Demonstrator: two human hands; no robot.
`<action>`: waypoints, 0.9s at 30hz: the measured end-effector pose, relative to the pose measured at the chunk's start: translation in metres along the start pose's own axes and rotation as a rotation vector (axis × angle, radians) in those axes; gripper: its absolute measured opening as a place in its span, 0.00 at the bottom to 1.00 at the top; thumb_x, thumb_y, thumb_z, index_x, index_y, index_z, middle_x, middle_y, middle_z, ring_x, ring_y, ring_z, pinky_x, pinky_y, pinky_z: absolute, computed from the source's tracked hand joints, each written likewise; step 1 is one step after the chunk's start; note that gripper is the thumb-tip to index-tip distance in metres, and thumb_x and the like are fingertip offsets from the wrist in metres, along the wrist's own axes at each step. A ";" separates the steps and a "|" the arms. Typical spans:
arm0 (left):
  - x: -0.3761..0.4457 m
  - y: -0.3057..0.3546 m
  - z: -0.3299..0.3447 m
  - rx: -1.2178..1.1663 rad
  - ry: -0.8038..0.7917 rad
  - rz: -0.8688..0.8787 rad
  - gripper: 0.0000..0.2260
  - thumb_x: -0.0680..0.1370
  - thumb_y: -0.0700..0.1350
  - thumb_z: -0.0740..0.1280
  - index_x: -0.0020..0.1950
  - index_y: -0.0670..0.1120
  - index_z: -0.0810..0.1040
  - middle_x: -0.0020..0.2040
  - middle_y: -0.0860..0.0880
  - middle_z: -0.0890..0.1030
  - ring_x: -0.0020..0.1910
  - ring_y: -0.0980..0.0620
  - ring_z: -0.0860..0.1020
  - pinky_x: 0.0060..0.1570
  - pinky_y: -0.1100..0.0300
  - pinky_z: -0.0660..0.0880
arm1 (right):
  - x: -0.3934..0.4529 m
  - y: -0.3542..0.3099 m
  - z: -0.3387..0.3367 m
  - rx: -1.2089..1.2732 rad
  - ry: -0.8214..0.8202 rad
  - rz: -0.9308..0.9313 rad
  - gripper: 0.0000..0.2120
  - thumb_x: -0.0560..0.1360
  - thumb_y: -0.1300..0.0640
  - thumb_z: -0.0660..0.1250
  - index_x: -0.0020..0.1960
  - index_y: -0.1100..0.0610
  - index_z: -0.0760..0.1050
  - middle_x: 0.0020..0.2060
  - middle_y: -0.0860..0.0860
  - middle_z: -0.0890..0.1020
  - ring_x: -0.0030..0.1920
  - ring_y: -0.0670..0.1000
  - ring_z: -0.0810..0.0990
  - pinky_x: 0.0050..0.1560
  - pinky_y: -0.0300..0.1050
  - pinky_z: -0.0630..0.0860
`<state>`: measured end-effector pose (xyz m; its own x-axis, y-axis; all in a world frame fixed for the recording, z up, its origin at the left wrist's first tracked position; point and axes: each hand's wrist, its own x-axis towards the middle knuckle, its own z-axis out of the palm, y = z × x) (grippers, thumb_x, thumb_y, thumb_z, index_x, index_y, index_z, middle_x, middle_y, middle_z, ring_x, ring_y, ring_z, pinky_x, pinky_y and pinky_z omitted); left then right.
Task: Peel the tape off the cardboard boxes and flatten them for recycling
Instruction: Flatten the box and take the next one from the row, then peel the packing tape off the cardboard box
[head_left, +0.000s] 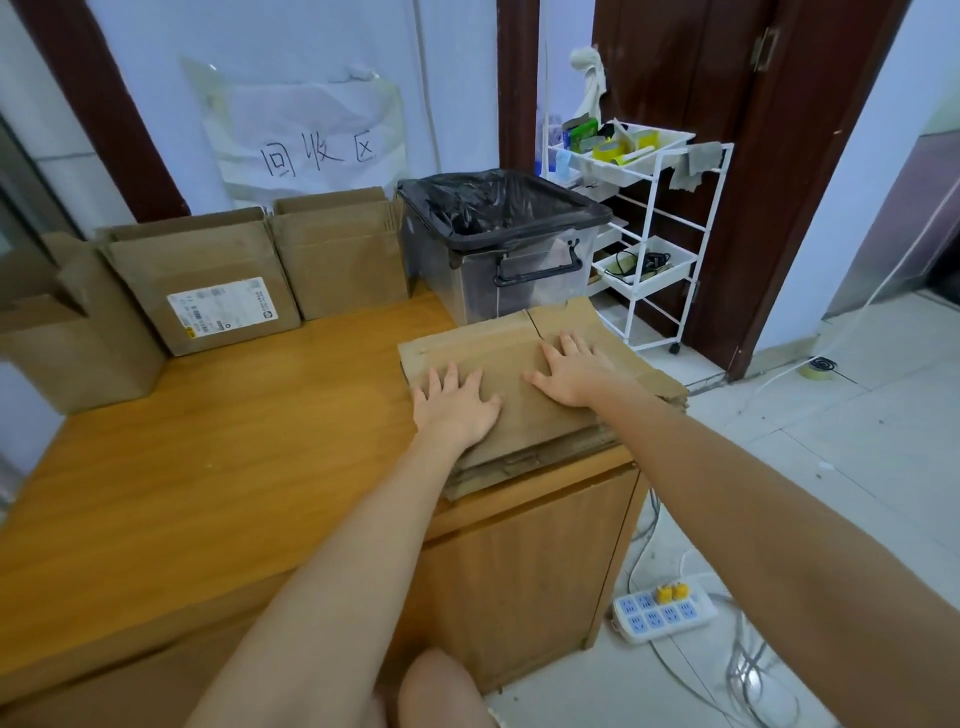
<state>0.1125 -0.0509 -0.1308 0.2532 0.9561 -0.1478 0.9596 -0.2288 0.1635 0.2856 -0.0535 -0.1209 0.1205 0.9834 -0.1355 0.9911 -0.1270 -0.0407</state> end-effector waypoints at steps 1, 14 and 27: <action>-0.001 0.000 -0.004 -0.008 0.035 0.006 0.27 0.82 0.59 0.47 0.79 0.51 0.52 0.79 0.46 0.50 0.78 0.45 0.47 0.75 0.46 0.45 | -0.003 -0.005 -0.006 -0.023 0.045 -0.012 0.32 0.81 0.41 0.48 0.77 0.60 0.52 0.77 0.59 0.49 0.77 0.57 0.48 0.73 0.56 0.53; -0.044 -0.119 -0.075 0.028 0.266 -0.128 0.23 0.84 0.51 0.48 0.78 0.47 0.56 0.79 0.44 0.52 0.77 0.45 0.51 0.75 0.49 0.50 | -0.019 -0.157 -0.059 -0.032 0.189 -0.267 0.24 0.83 0.48 0.47 0.72 0.60 0.64 0.71 0.57 0.67 0.69 0.58 0.66 0.67 0.55 0.67; -0.077 -0.314 -0.078 -0.009 0.246 -0.530 0.26 0.82 0.54 0.56 0.76 0.43 0.58 0.75 0.40 0.61 0.74 0.41 0.60 0.71 0.48 0.59 | 0.010 -0.321 -0.024 -0.072 0.066 -0.410 0.23 0.83 0.48 0.46 0.70 0.61 0.65 0.68 0.57 0.69 0.67 0.57 0.68 0.63 0.53 0.68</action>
<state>-0.2181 -0.0383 -0.0944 -0.2978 0.9544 0.0192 0.9463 0.2925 0.1378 -0.0295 0.0003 -0.0855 -0.2832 0.9573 -0.0584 0.9590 0.2832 -0.0086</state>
